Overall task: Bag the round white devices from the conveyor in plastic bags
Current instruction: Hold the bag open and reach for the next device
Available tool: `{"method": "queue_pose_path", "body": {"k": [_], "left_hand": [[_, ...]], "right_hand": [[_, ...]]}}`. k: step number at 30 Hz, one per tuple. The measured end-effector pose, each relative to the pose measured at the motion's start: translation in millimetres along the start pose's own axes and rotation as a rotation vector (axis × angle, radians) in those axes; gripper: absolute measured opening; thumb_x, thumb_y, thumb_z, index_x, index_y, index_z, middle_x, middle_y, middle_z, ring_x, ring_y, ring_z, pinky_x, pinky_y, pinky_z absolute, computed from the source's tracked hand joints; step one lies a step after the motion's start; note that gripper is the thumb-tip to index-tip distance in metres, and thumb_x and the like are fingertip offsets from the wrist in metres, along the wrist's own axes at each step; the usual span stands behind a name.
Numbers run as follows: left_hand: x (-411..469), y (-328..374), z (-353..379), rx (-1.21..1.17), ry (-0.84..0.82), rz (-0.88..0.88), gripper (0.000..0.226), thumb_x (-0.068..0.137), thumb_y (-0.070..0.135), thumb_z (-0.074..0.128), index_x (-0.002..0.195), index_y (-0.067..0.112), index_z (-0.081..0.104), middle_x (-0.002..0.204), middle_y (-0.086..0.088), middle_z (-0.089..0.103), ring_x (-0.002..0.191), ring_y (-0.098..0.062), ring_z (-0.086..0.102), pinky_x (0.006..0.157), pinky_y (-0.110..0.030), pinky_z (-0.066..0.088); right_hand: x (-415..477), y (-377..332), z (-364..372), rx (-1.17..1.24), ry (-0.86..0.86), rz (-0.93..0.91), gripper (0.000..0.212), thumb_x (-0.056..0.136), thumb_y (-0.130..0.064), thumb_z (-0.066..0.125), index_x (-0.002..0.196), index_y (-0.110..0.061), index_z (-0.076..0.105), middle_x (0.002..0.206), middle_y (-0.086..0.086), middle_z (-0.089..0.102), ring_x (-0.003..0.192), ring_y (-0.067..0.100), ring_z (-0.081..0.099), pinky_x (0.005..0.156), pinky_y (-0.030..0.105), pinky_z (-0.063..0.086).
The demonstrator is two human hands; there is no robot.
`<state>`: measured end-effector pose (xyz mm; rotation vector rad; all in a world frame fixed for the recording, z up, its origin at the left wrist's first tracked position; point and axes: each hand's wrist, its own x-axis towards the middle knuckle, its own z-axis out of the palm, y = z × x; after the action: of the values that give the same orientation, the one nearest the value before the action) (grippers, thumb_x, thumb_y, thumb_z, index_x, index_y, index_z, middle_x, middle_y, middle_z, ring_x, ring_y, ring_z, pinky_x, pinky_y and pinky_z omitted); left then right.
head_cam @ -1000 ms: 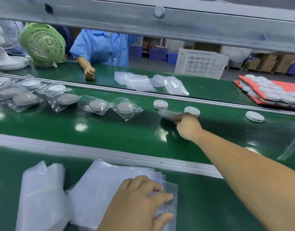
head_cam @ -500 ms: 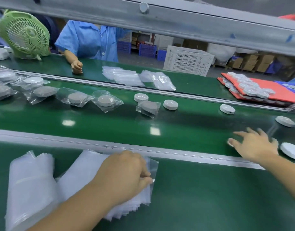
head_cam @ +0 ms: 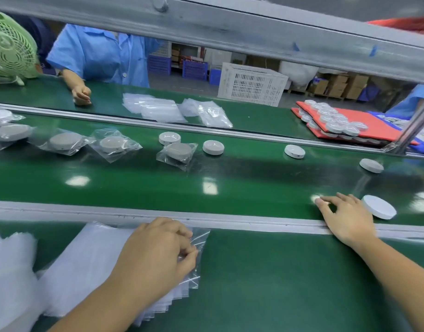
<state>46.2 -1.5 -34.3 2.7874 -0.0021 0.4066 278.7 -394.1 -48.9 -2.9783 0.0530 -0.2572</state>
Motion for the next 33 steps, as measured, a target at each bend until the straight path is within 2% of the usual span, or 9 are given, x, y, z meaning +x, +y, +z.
{"method": "queue_pose_path", "body": {"k": [6, 11, 14, 16, 18, 21, 23, 24, 33], "left_hand": [[1, -2, 7, -0.062, 0.032, -0.018, 0.039, 0.079, 0.064, 0.041, 0.07, 0.043, 0.074, 0.095, 0.038, 0.059, 0.095, 0.003, 0.051, 0.083, -0.029, 0.043], [1, -2, 9, -0.071, 0.051, -0.024, 0.037, 0.079, 0.063, 0.043, 0.073, 0.045, 0.075, 0.094, 0.037, 0.06, 0.092, 0.002, 0.05, 0.082, -0.031, 0.042], [-1, -2, 11, -0.078, 0.067, -0.027, 0.036, 0.08, 0.062, 0.045, 0.072, 0.044, 0.074, 0.094, 0.037, 0.06, 0.092, 0.003, 0.049, 0.082, -0.031, 0.042], [-1, -3, 12, -0.075, 0.078, -0.024, 0.034, 0.08, 0.061, 0.045, 0.071, 0.044, 0.073, 0.093, 0.038, 0.059, 0.092, 0.003, 0.049, 0.082, -0.03, 0.042], [1, -4, 13, -0.077, 0.067, -0.023, 0.034, 0.08, 0.063, 0.046, 0.072, 0.045, 0.074, 0.094, 0.04, 0.058, 0.094, 0.002, 0.048, 0.083, -0.029, 0.041], [2, -5, 14, -0.119, 0.054, -0.03, 0.023, 0.081, 0.06, 0.057, 0.073, 0.047, 0.075, 0.092, 0.043, 0.056, 0.096, 0.002, 0.047, 0.086, -0.028, 0.038], [2, -5, 15, -0.131, 0.055, -0.036, 0.016, 0.081, 0.056, 0.063, 0.073, 0.048, 0.075, 0.092, 0.044, 0.055, 0.096, 0.002, 0.047, 0.085, -0.026, 0.036], [2, -6, 15, -0.129, 0.061, -0.035, 0.015, 0.082, 0.054, 0.065, 0.073, 0.048, 0.075, 0.092, 0.045, 0.055, 0.096, 0.002, 0.047, 0.084, -0.026, 0.036], [4, -6, 17, -0.129, 0.074, -0.027, 0.013, 0.082, 0.052, 0.069, 0.071, 0.048, 0.075, 0.092, 0.043, 0.057, 0.095, 0.003, 0.047, 0.084, -0.028, 0.038]], "right_hand": [[7, 7, 7, 0.037, 0.015, -0.04, 0.054, 0.099, -0.064, 0.037, 0.137, -0.036, 0.062, 0.158, 0.008, 0.046, 0.152, 0.028, 0.028, 0.126, 0.045, 0.019], [-1, 1, 4, 0.102, 0.103, -0.093, 0.037, 0.102, -0.043, 0.049, 0.129, -0.025, 0.068, 0.148, 0.01, 0.056, 0.143, 0.031, 0.038, 0.12, 0.049, 0.029], [-23, -24, -7, 0.165, 0.239, -0.258, 0.031, 0.096, -0.029, 0.062, 0.124, -0.02, 0.071, 0.139, 0.008, 0.063, 0.131, 0.032, 0.051, 0.114, 0.05, 0.039], [-47, -57, -14, 0.229, 0.26, -0.387, 0.032, 0.093, -0.033, 0.068, 0.124, -0.026, 0.071, 0.139, 0.002, 0.063, 0.13, 0.027, 0.053, 0.112, 0.046, 0.041], [-73, -96, -15, 0.258, 0.242, -0.477, 0.038, 0.094, -0.047, 0.063, 0.128, -0.033, 0.068, 0.145, -0.002, 0.058, 0.136, 0.023, 0.049, 0.114, 0.046, 0.039], [-99, -138, -1, 0.258, -0.015, -0.465, 0.066, 0.093, -0.076, 0.03, 0.148, -0.043, 0.047, 0.166, -0.002, 0.031, 0.156, 0.021, 0.016, 0.126, 0.046, 0.016], [-101, -146, 6, 0.21, -0.172, -0.424, 0.082, 0.087, -0.087, 0.016, 0.157, -0.046, 0.027, 0.172, -0.003, 0.01, 0.159, 0.019, -0.008, 0.128, 0.043, -0.001], [-99, -145, 7, 0.204, -0.198, -0.411, 0.085, 0.085, -0.089, 0.014, 0.158, -0.047, 0.023, 0.172, -0.002, 0.007, 0.158, 0.019, -0.012, 0.128, 0.043, -0.004], [-95, -145, 10, 0.194, -0.217, -0.363, 0.087, 0.083, -0.092, 0.021, 0.155, -0.044, 0.032, 0.171, -0.002, 0.017, 0.159, 0.018, -0.005, 0.129, 0.042, 0.001]]}}
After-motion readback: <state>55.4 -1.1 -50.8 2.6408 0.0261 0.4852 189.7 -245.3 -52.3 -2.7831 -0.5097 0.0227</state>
